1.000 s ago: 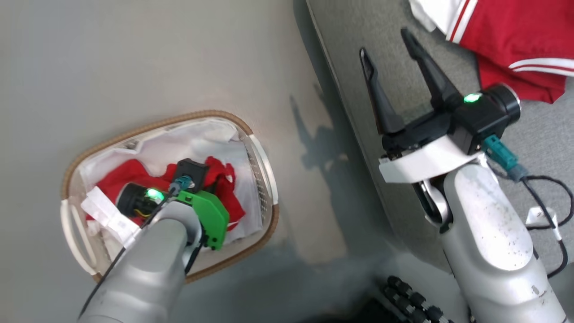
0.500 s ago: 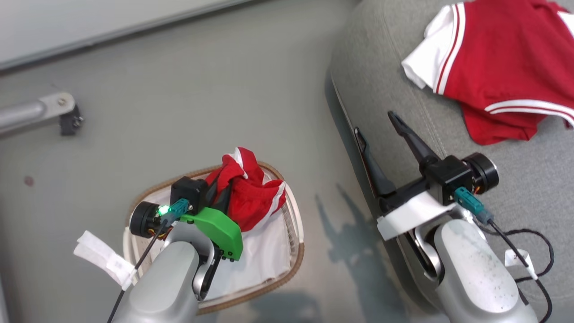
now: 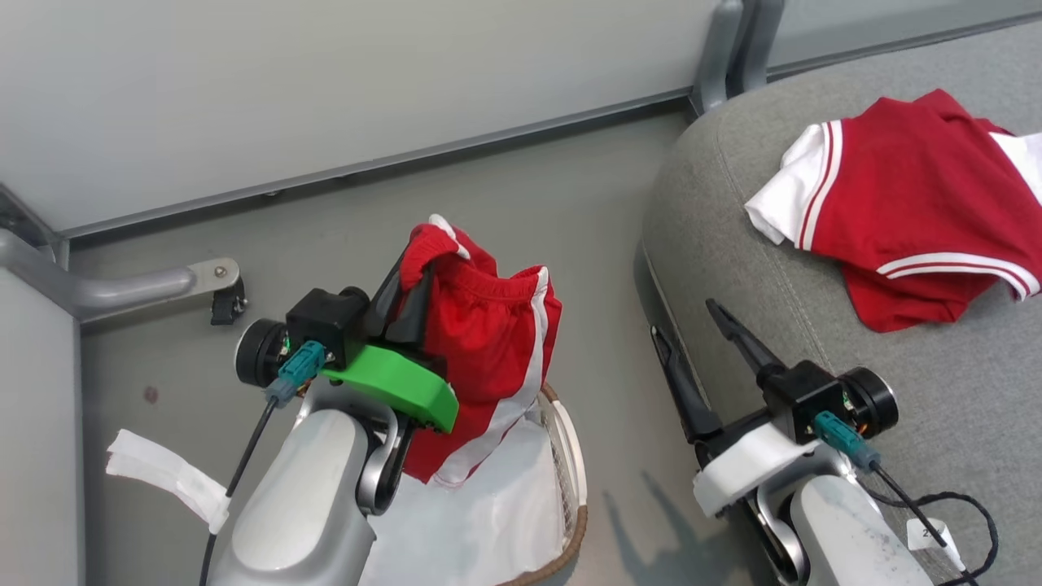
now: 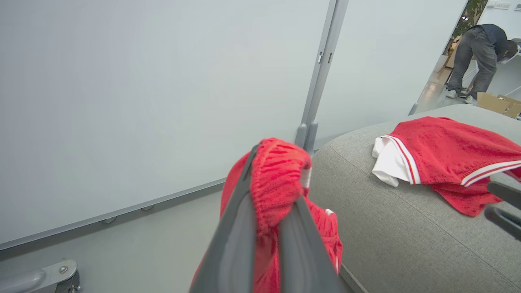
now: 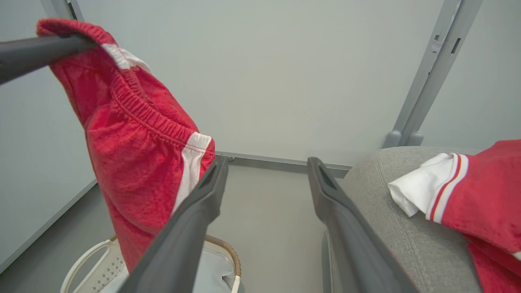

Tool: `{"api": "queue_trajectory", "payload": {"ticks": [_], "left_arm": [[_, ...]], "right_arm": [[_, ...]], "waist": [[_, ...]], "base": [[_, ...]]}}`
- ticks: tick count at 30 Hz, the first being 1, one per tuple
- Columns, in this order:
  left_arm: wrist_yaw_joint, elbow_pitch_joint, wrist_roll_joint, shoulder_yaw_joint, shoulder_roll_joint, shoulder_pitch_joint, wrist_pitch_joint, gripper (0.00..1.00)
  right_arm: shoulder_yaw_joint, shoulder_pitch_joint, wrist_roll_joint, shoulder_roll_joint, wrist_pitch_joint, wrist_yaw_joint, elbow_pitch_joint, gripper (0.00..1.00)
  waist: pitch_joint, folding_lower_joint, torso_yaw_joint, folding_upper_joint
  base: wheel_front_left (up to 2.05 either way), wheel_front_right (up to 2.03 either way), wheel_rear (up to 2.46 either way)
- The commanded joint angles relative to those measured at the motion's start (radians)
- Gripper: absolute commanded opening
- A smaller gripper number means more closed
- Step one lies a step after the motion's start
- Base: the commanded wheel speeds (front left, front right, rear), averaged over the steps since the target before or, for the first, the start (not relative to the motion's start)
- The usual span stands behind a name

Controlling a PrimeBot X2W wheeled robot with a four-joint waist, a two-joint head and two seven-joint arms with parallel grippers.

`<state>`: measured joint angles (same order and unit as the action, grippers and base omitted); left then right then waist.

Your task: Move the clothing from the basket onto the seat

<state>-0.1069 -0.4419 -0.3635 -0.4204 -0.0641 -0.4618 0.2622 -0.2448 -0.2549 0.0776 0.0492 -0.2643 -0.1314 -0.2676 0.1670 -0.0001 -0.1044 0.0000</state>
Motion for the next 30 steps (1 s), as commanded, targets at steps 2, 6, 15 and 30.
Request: {"api": "queue_trajectory", "payload": {"ticks": [2,6,15,30], "left_arm": [[-0.008,0.026,0.008,0.006,0.004,-0.032,0.004,0.00],[-0.012,0.054,0.012,-0.003,0.008,-0.069,0.004,0.00],[-0.010,0.082,-0.044,-0.072,0.013,-0.148,0.004,0.00],[0.041,0.114,-0.141,-0.280,0.013,-0.206,0.004,0.00]], "right_arm": [[-0.005,0.033,-0.009,0.004,0.000,0.001,-0.014,1.00],[-0.025,0.058,-0.010,0.010,0.000,0.001,-0.042,1.00],[-0.150,0.019,0.034,0.069,0.000,0.001,-0.114,1.00],[-0.359,-0.210,0.154,0.082,0.000,0.001,-0.283,1.00]], "waist": [[-0.055,0.0001,0.037,0.0000],[-0.069,0.0001,0.054,0.0000],[-0.061,0.0001,0.119,0.0000],[-0.033,0.0001,0.238,0.0000]], "base": [[0.00,0.00,0.00],[0.00,0.00,0.00],[0.00,0.00,0.00],[0.00,0.00,0.00]]}}
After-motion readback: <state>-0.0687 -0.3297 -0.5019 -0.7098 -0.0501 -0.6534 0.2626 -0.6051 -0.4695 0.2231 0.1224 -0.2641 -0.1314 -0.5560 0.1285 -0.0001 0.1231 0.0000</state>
